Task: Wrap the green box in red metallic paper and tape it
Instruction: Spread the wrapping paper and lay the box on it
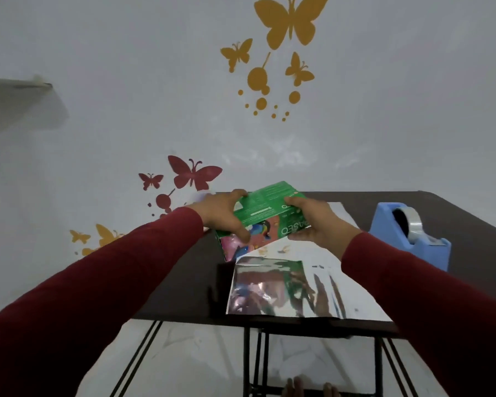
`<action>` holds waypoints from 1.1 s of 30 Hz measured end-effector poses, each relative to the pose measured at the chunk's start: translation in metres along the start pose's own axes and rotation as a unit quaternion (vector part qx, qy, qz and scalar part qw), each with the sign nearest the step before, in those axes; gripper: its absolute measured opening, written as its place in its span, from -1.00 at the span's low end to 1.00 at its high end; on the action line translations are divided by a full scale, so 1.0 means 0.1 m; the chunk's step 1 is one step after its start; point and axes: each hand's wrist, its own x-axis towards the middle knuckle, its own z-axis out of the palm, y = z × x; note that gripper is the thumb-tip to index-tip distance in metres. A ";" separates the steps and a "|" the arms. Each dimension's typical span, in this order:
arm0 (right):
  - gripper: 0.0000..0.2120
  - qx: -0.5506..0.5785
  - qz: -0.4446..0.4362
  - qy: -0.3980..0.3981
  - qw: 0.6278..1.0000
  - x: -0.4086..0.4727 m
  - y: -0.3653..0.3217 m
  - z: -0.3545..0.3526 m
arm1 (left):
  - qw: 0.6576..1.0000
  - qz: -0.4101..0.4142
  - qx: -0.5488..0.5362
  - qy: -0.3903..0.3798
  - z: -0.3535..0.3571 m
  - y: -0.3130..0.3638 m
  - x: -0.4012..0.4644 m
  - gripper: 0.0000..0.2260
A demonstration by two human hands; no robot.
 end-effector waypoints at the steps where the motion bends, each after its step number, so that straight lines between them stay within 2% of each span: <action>1: -0.74 0.015 0.000 0.029 0.999 0.01 0.03 -0.10 | 0.999 0.009 -0.017 -0.026 0.02 0.05 0.07 -0.02; 3: -0.74 0.036 0.003 0.063 0.997 0.06 0.10 -0.28 | 0.998 0.028 -0.050 -0.035 0.07 0.12 0.22 -0.10; 5: -0.62 -0.007 0.006 0.104 0.995 0.10 0.14 -0.44 | 0.997 0.025 -0.073 -0.028 0.12 0.19 0.36 -0.08; 7: -0.44 -0.166 -0.008 0.157 0.974 0.12 0.11 -0.61 | 0.993 0.017 -0.112 -0.043 0.16 0.24 0.50 -0.02; 9: -0.38 -0.292 -0.035 0.179 0.939 0.14 0.07 -0.76 | 0.990 0.021 -0.128 -0.053 0.22 0.27 0.63 0.00; 16: -0.47 -0.342 -0.033 0.175 0.923 0.26 0.21 -0.98 | 0.988 0.021 -0.123 -0.091 0.46 0.35 0.83 0.00; 21: -0.66 -0.379 -0.037 0.168 0.909 0.36 0.20 -0.99 | 0.988 0.010 -0.098 -0.120 0.51 0.32 0.95 0.06; 22: -0.65 -0.407 -0.040 0.160 0.898 0.35 0.17 -0.99 | 0.988 0.017 -0.079 -0.134 0.51 0.31 0.98 0.11; 24: -0.66 -0.497 -0.057 0.148 0.853 0.36 0.08 -0.98 | 0.986 0.025 -0.034 -0.160 0.47 0.30 1.04 0.21; 27: -0.75 -0.575 -0.129 0.145 0.795 0.44 -0.07 -0.93 | 0.981 0.029 -0.062 -0.184 0.35 0.30 1.13 0.26; 28: -0.78 -0.578 -0.158 0.142 0.788 0.49 -0.11 -0.92 | 0.979 0.029 -0.085 -0.182 0.31 0.31 1.17 0.23; 30: -0.82 -0.591 -0.210 0.119 0.770 0.62 -0.19 -0.88 | 0.978 0.011 -0.124 -0.165 0.26 0.34 1.26 0.00; 33: -0.79 -0.609 -0.235 0.073 0.754 0.87 -0.34 -0.83 | 0.981 -0.020 -0.152 -0.119 0.22 0.34 1.50 -0.30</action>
